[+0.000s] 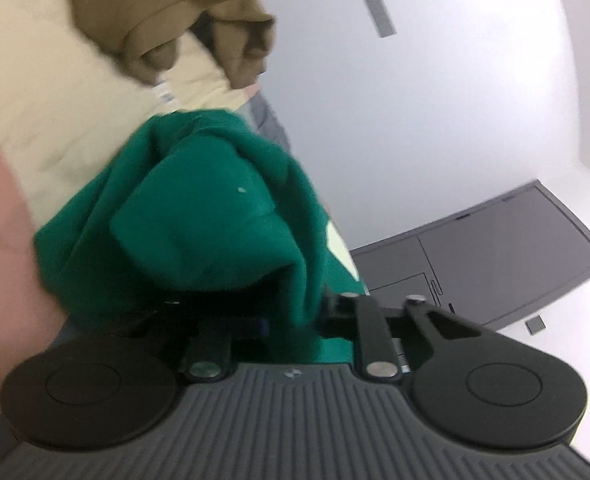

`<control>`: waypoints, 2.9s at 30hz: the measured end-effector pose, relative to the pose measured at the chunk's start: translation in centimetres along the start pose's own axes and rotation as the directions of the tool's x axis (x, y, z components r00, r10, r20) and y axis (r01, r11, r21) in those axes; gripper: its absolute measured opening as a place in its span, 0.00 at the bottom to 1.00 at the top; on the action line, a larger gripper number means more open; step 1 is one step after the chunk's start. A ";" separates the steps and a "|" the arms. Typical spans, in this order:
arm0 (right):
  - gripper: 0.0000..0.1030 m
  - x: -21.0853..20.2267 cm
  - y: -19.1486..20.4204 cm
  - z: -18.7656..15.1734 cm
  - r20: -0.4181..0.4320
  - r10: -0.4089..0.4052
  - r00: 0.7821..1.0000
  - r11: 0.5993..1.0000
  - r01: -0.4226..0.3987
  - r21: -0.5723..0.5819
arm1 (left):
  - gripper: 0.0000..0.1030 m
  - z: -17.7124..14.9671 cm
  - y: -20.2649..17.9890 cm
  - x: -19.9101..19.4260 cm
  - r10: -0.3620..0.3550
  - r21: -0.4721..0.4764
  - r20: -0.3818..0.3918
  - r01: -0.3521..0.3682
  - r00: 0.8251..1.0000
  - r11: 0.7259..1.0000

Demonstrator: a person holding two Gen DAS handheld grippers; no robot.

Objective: Fold large clothes

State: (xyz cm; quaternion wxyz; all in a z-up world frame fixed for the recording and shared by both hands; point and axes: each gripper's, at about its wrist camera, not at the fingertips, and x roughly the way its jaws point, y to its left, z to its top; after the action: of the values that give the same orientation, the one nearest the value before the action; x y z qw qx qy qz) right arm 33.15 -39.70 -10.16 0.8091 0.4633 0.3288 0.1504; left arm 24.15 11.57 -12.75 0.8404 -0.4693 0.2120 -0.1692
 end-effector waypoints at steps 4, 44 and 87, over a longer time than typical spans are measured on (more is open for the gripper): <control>0.43 -1.2 1.8 0.6 0.068 0.003 0.998 0.989 0.007 -0.149 | 0.11 0.8 -1.9 0.2 -0.007 0.105 0.035 0.003 0.999 0.994; 0.97 2.2 -3.7 0.0 0.113 0.075 0.991 0.992 -0.085 0.089 | 1.00 -2.0 3.8 0.7 0.106 -0.255 -0.083 -0.124 0.991 0.959; 1.00 5.5 -1.0 1.0 0.133 -0.018 0.991 0.999 0.014 0.033 | 0.61 -1.8 4.0 5.5 0.184 -0.379 0.092 -0.137 0.979 0.915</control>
State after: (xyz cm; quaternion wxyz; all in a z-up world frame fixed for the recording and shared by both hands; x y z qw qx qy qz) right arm 37.79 -37.81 -12.79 0.8229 0.4825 0.2801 0.1071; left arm 28.24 9.67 -18.05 0.7594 -0.6100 0.2245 -0.0265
